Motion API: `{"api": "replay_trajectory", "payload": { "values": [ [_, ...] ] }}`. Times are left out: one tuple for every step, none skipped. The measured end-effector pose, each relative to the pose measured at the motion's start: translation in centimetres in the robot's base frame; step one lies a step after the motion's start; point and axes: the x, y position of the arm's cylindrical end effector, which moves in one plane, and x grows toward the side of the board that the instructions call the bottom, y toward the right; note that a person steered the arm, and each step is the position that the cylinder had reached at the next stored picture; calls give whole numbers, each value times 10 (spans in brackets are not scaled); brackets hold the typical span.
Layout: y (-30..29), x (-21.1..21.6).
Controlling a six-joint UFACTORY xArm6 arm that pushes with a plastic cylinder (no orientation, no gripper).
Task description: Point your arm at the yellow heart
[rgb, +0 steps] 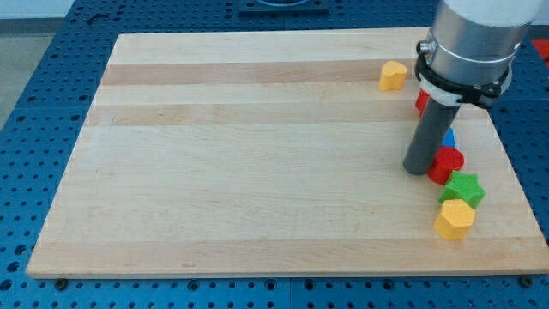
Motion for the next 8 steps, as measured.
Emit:
{"api": "replay_trajectory", "payload": {
  "values": [
    [-34, 0],
    [-78, -13],
    [-87, -57],
    [-91, -98],
    [-92, -137],
    [-92, -175],
    [-94, -197],
    [-72, -222]
  ]
}}
